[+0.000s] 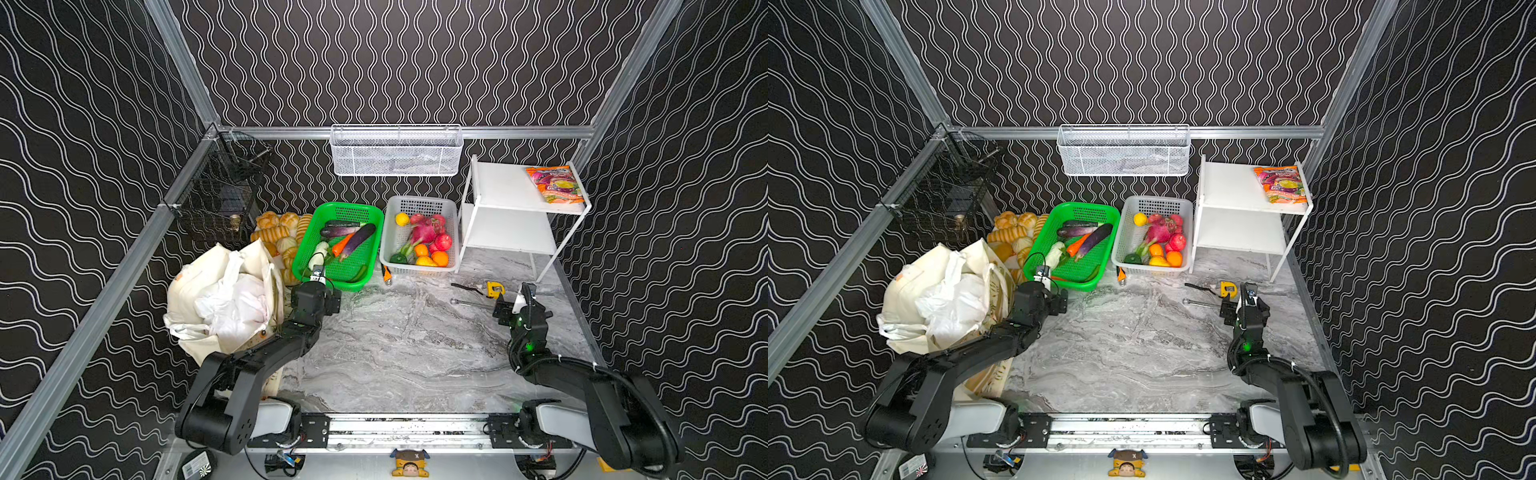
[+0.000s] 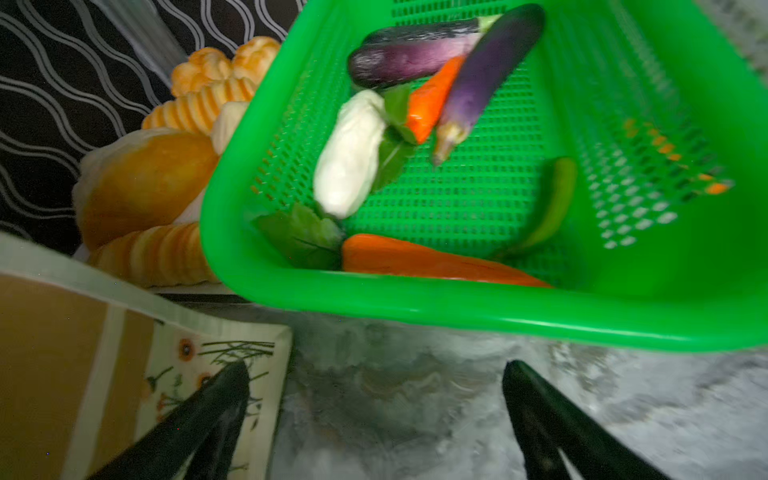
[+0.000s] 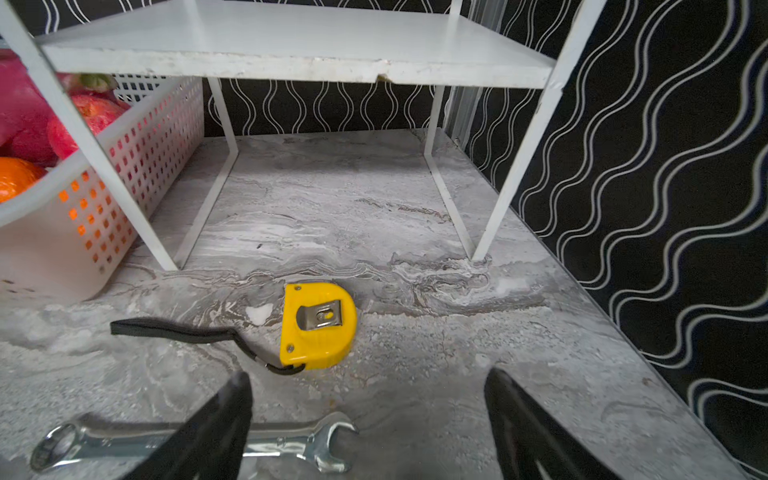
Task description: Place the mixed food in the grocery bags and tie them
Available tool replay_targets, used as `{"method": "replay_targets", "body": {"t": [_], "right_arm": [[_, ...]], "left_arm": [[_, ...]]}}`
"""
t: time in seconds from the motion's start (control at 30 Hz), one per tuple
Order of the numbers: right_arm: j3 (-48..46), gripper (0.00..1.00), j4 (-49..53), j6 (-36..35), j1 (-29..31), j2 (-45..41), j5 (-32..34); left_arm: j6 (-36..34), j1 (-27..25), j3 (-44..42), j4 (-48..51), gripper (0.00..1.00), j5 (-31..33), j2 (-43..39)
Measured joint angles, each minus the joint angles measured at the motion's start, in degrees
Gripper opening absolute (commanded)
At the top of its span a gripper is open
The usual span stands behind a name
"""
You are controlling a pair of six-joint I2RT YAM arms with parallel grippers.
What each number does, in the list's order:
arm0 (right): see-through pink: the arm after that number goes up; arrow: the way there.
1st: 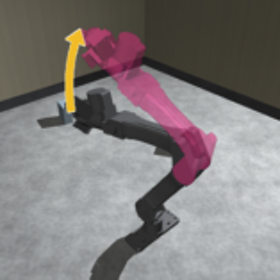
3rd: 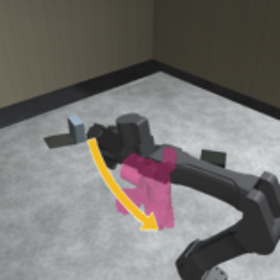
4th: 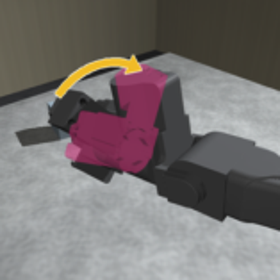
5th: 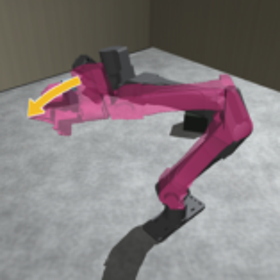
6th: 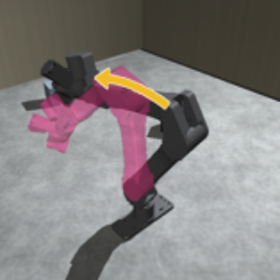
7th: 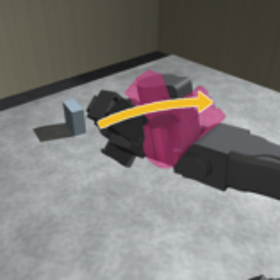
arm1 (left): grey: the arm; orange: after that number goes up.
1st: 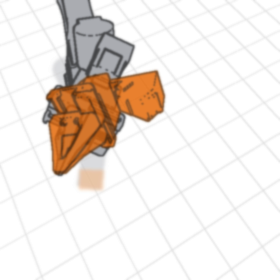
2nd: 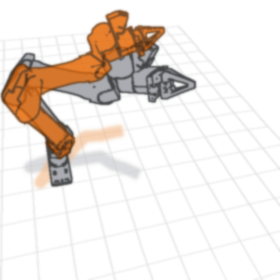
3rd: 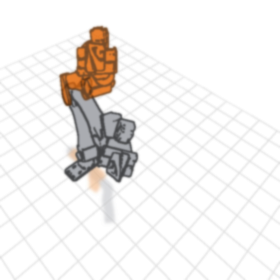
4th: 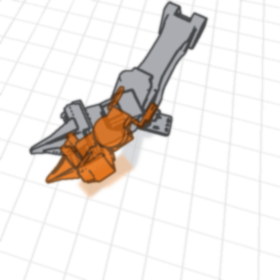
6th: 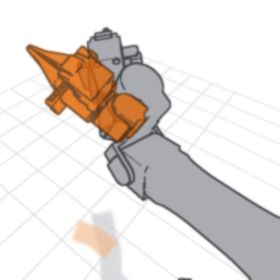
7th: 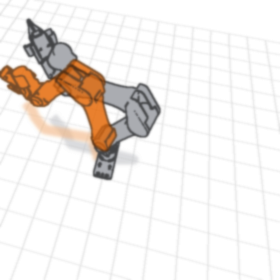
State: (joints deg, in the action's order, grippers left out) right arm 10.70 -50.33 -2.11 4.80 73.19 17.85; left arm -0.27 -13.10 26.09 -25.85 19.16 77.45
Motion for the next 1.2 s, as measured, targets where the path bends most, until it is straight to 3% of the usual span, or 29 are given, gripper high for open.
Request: {"method": "replay_targets", "body": {"t": [0.3, 0.4, 0.7, 1.2], "right_arm": [[-0.5, 0.94, -17.7, -0.4, -3.9, 14.9, -8.2], [0.4, 0.97, -17.0, -0.4, -3.9, 13.8, -9.4], [3.1, 1.0, -18.8, 2.5, -4.1, 15.5, -3.5], [3.1, 1.0, -18.2, 3.0, -4.3, 15.5, -2.1]], "left_arm": [[-4.4, 6.4, -6.0, -24.2, 0.99, -6.7, 13.5], [-4.4, 7.6, -8.2, -31.2, 0.99, -8.9, 17.1], [-2.9, 8.3, -5.7, -33.4, 0.99, -7.6, 17.8], [-2.9, 8.0, -5.7, -33.2, 0.99, -7.2, 17.9]]}}
